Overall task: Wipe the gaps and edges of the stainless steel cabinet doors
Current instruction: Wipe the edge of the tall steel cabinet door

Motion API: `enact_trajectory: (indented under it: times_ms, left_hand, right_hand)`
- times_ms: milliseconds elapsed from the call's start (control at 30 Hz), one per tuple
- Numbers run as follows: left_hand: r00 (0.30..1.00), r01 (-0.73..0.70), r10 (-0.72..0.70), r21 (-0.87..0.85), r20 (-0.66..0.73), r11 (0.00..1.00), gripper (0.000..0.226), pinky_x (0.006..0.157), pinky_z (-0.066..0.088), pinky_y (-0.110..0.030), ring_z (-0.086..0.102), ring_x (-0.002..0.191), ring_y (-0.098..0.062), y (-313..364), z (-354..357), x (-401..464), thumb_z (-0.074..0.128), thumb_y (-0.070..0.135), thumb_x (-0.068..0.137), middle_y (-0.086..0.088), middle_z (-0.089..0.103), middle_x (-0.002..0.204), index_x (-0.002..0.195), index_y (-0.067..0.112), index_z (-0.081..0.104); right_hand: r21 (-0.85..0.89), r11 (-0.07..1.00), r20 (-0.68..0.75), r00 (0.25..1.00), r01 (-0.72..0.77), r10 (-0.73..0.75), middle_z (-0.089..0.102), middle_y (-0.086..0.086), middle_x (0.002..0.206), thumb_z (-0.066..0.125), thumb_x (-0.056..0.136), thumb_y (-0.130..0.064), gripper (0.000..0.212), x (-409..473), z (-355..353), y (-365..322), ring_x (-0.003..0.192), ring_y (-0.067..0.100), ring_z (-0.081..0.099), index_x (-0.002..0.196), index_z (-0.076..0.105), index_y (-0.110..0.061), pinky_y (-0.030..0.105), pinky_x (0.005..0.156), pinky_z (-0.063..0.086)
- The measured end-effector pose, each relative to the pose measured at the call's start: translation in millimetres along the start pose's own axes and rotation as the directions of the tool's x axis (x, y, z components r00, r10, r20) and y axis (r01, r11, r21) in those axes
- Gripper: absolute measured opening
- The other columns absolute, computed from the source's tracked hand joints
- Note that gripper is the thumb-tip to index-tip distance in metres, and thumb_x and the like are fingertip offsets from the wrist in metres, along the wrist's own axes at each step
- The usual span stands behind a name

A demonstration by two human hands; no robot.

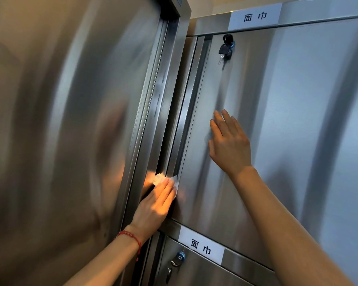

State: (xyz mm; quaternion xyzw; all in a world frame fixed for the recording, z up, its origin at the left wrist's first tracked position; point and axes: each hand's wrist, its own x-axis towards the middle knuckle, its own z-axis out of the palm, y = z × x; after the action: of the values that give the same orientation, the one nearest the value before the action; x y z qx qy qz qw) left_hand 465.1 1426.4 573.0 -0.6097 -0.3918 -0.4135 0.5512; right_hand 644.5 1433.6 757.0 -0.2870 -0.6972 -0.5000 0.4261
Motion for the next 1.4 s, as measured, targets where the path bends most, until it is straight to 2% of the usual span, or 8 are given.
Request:
enact_trajectory:
  times_ms: [100,167,300,467,767,967,1400]
  left_hand:
    - [1.0,0.021,-0.021,0.029,-0.012,0.999,0.033,0.107,0.031,-0.036,0.059,0.112,-0.034,2,1,0,0.037,-0.006,0.092,-0.022,0.062,0.118,0.11,-0.005,0.065]
    - [0.999,0.038,-0.038,0.038,-0.006,0.999,0.037,0.109,0.029,-0.036,0.058,0.113,-0.033,5,1,-5,0.029,-0.005,0.097,-0.022,0.062,0.119,0.111,-0.005,0.063]
    - [1.0,0.024,-0.025,0.049,0.013,0.998,0.032,0.108,0.029,-0.037,0.058,0.114,-0.033,6,3,-11,0.039,-0.007,0.09,-0.021,0.062,0.119,0.113,-0.004,0.062]
    - [1.0,0.015,-0.015,0.071,-0.012,0.997,0.039,0.107,0.031,-0.036,0.059,0.112,-0.032,3,1,0,0.028,-0.004,0.099,-0.021,0.063,0.117,0.108,-0.004,0.066]
    - [0.998,-0.048,0.056,0.243,-0.026,0.969,0.047,0.108,0.024,-0.038,0.06,0.111,-0.032,-8,4,27,0.02,-0.01,0.097,-0.02,0.063,0.117,0.109,-0.003,0.065]
    - [0.991,-0.111,0.128,0.333,-0.031,0.936,0.042,0.107,0.024,-0.038,0.058,0.114,-0.029,-17,12,42,0.026,-0.011,0.094,-0.019,0.062,0.12,0.113,-0.003,0.063]
    - [0.995,-0.093,0.1,0.33,-0.003,0.939,0.057,0.109,0.018,-0.037,0.06,0.112,-0.029,-29,5,87,0.011,-0.011,0.096,-0.018,0.063,0.118,0.111,-0.002,0.065]
  right_hand:
    - [0.002,1.0,0.008,1.0,-0.002,0.002,0.056,0.023,0.129,0.065,0.08,-0.009,0.043,0,-1,0,0.123,0.04,0.049,0.12,0.06,0.007,0.05,0.103,0.04]
    - [0.004,1.0,0.013,1.0,-0.003,0.003,0.056,0.023,0.129,0.065,0.081,-0.009,0.043,0,-1,0,0.124,0.04,0.049,0.12,0.06,0.007,0.05,0.103,0.04]
    - [0.002,1.0,0.013,1.0,0.0,0.0,0.056,0.023,0.129,0.065,0.08,-0.009,0.043,0,-1,0,0.123,0.04,0.05,0.12,0.061,0.007,0.05,0.103,0.041]
    - [0.0,1.0,0.014,1.0,-0.002,0.002,0.057,0.023,0.128,0.064,0.08,-0.009,0.043,0,-2,0,0.123,0.039,0.05,0.119,0.061,0.007,0.05,0.102,0.042]
    - [-0.013,1.0,0.023,1.0,-0.001,0.001,0.056,0.022,0.129,0.063,0.081,-0.01,0.042,0,-4,0,0.124,0.038,0.049,0.12,0.061,0.006,0.048,0.104,0.041]
    - [-0.016,1.0,0.011,1.0,-0.001,0.001,0.056,0.022,0.128,0.064,0.08,-0.01,0.042,0,-2,0,0.123,0.039,0.05,0.119,0.061,0.006,0.049,0.102,0.042]
    - [-0.016,1.0,-0.011,1.0,0.001,-0.001,0.058,0.022,0.126,0.068,0.077,-0.01,0.044,1,-1,0,0.121,0.038,0.052,0.117,0.063,0.005,0.049,0.101,0.043]
